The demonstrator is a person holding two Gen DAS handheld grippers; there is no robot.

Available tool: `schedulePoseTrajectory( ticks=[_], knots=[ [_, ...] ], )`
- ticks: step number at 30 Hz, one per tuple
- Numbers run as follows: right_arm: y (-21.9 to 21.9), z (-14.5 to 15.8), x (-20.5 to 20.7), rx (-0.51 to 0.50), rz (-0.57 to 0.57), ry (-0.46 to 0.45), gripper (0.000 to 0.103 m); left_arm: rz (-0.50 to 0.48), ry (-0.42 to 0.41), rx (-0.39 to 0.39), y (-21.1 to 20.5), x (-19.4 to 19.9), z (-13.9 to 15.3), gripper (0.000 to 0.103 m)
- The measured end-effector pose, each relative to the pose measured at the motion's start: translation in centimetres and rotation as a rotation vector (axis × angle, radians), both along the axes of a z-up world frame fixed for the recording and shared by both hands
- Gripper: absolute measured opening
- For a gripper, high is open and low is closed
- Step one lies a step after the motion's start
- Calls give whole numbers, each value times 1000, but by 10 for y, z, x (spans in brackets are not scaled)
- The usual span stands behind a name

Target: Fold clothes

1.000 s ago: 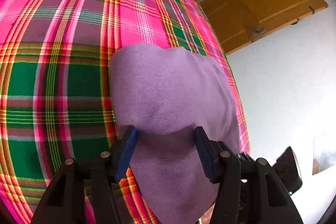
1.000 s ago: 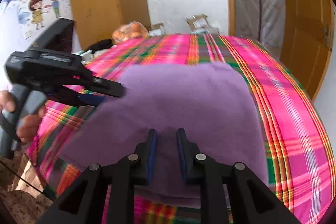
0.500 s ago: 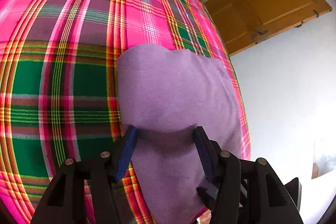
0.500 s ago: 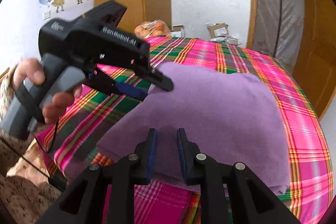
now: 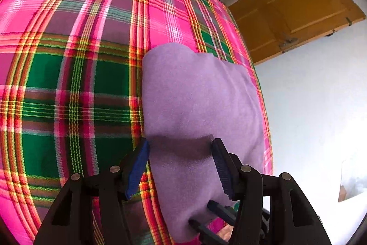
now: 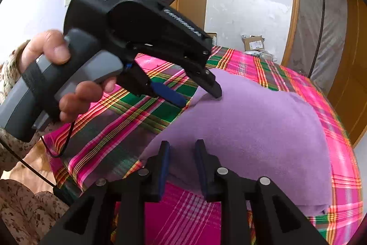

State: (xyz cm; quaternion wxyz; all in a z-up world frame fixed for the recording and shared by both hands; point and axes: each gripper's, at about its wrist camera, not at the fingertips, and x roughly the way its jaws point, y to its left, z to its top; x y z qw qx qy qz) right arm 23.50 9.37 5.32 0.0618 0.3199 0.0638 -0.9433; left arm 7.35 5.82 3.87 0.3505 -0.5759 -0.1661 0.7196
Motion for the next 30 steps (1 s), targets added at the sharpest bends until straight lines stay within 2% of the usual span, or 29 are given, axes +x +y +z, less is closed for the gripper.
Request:
schedulePoseTrajectory(
  ticks=[4,9,13,15,19,24,30],
  knots=[
    [-5,-10,-5,2,33,-54,25,1,19,10,1,1,7,58],
    [-3,-16,-8,-17,35,-63,23,-3,36,21,10,0,14,58],
    [7,-7,-1,-49,42,-64,21,-20,65,38,18,7,23,58],
    [16,4,12,-77,25,-34,21,-23,63,41,22,6,23,58],
    [57,18,32,-103,-119,14,21,-30,60,39,26,7,22,58],
    [108,3,39,-109,-368,-31,22,-12,39,30,22,1,16,58],
    [117,-8,62,-118,-376,-45,22,13,13,-4,20,-12,3,58]
  ],
)
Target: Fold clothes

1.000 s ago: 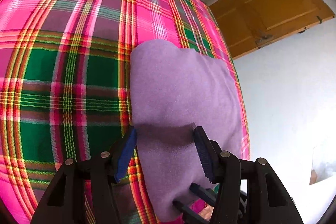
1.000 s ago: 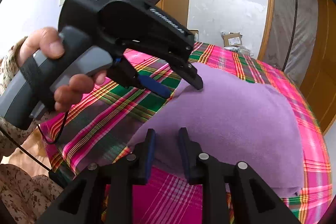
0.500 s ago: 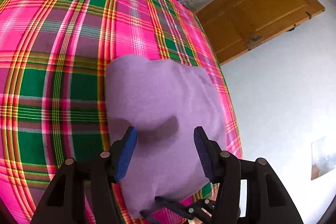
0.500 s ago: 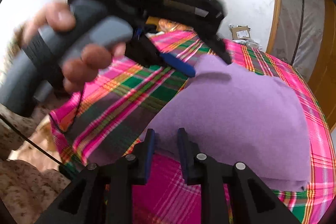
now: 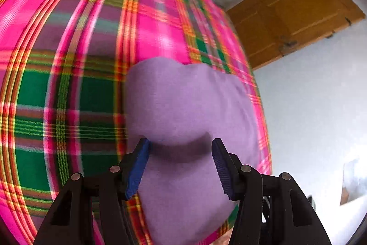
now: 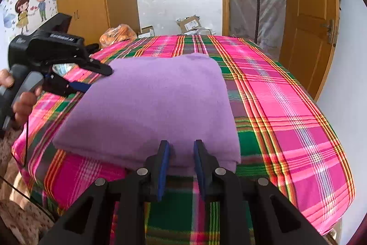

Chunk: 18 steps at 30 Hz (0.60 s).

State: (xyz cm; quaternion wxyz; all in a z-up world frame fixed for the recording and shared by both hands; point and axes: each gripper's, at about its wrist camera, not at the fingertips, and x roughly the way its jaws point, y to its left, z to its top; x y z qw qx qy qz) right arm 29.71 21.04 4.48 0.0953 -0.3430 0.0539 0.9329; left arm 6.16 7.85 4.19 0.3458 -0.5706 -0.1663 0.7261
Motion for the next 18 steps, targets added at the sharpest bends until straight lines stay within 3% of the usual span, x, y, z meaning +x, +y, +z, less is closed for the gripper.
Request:
schedulePoseTrajectory(
  ticks=[4,7,11,18],
  knots=[
    [4,11,1,2,-12,-15,22,11,-14,-2,-4,-7,-5,58],
    [5,20,3,18,-15,29,22,15,-8,-5,-5,-12,-3,58],
    [18,8,-12,-4,-70,-23,22,41,3,-2,-6,-21,0,58],
    [25,3,-1,-30,-61,-15,21,63,-33,-15,-10,-35,-11,58]
  ],
)
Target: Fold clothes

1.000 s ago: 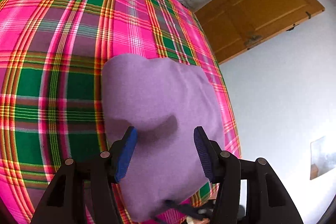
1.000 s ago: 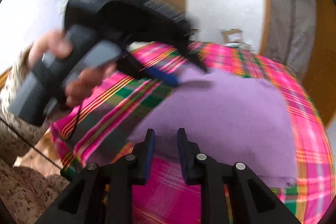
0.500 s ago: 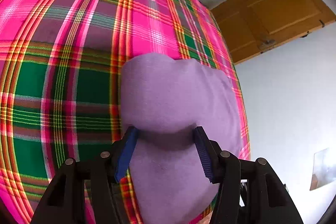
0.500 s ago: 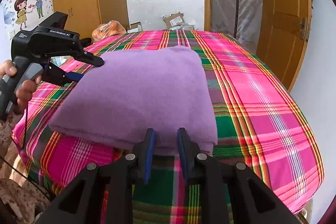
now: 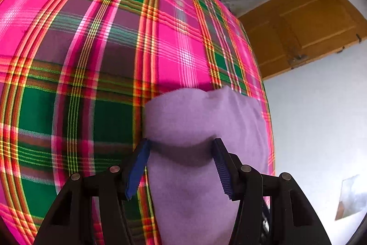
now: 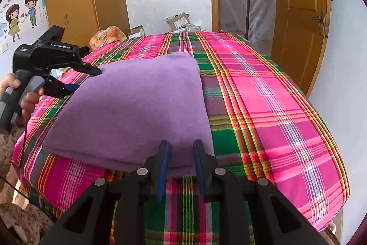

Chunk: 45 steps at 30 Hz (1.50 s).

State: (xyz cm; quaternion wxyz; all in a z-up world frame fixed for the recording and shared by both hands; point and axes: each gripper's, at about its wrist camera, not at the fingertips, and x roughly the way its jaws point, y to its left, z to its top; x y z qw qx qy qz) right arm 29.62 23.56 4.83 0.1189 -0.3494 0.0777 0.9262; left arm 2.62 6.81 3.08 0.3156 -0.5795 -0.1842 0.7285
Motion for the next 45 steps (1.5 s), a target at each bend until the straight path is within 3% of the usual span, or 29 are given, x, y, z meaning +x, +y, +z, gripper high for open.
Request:
schedulePoseTrajectory(
  ticks=[6,10,16,20,29,34,45],
  knots=[
    [1,4,8,1,-29,-39,21,-13,7,-15,2,-9,-2,59],
    [9,19,14,-7,-40,-3,21,-21,13,-27,1,-12,-1,59],
    [45,28,0,-144,-39,34,23,-42,-2,-21,-8,-7,0,59],
    [67,19,-18,-252,16,7,36,-110,-35,18,-15,1,-1,59],
    [99,1,-49,-470,156,-44,52,-249,-170,100,-21,12,-20,63],
    [112,-10,-67,-548,198,-86,54,-305,-212,137,-18,18,-23,70],
    [124,-23,-97,-695,275,-115,58,-305,-315,250,-13,16,-34,74]
  ],
)
